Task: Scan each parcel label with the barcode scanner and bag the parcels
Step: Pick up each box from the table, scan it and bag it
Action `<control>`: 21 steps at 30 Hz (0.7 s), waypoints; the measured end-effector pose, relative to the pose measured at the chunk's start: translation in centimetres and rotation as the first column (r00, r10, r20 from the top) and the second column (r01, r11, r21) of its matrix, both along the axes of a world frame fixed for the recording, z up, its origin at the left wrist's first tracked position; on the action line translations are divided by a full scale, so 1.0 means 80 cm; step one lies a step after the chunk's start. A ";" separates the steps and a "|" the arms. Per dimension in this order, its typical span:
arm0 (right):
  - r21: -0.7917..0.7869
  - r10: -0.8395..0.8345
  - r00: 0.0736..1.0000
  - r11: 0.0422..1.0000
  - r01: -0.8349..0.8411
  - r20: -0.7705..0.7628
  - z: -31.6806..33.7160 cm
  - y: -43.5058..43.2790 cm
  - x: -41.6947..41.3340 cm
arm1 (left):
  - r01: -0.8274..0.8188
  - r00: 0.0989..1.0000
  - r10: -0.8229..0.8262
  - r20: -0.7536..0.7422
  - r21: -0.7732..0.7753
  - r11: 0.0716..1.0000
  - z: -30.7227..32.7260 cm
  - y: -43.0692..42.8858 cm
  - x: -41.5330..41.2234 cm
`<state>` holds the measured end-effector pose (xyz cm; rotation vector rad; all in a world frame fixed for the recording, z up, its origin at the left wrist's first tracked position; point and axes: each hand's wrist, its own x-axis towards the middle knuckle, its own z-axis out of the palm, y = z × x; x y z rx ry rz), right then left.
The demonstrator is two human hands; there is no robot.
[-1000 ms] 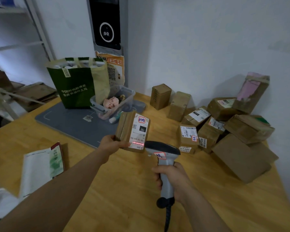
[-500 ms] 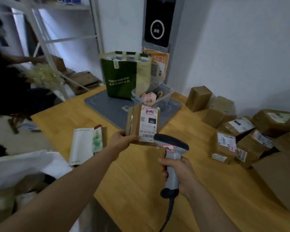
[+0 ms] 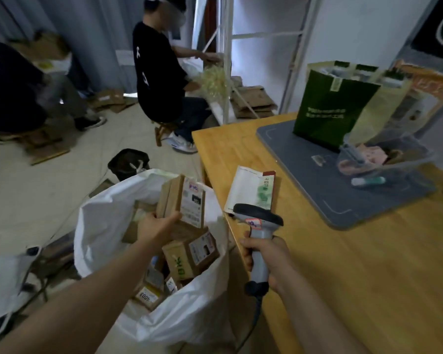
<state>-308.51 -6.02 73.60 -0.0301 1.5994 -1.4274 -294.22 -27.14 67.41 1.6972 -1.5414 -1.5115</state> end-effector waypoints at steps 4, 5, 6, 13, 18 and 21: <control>0.034 -0.024 1.000 0.999 0.024 -0.006 -0.005 -0.014 0.003 | -0.049 0.995 0.041 0.089 0.084 0.995 -0.026 -0.030 0.019; 0.035 -0.039 0.999 0.999 0.040 -0.018 -0.005 -0.013 0.001 | -0.034 0.994 0.025 0.105 0.087 0.996 -0.033 -0.037 0.015; 0.031 -0.058 0.998 0.998 0.059 -0.027 -0.004 -0.011 -0.003 | -0.007 0.989 -0.005 0.148 0.079 0.997 -0.037 -0.041 0.006; -0.037 -0.318 0.947 0.947 0.319 0.045 0.006 0.048 -0.042 | 0.388 0.906 -0.348 0.241 -0.146 0.910 -0.001 0.039 -0.127; -0.091 -0.592 0.795 0.791 0.605 0.134 0.021 0.138 -0.070 | 0.740 0.667 -0.696 0.267 -0.351 0.574 0.029 0.173 -0.231; -0.115 -0.725 0.672 0.662 0.740 0.152 0.031 0.214 -0.083 | 0.878 0.414 -0.862 0.293 -0.377 0.294 0.047 0.267 -0.282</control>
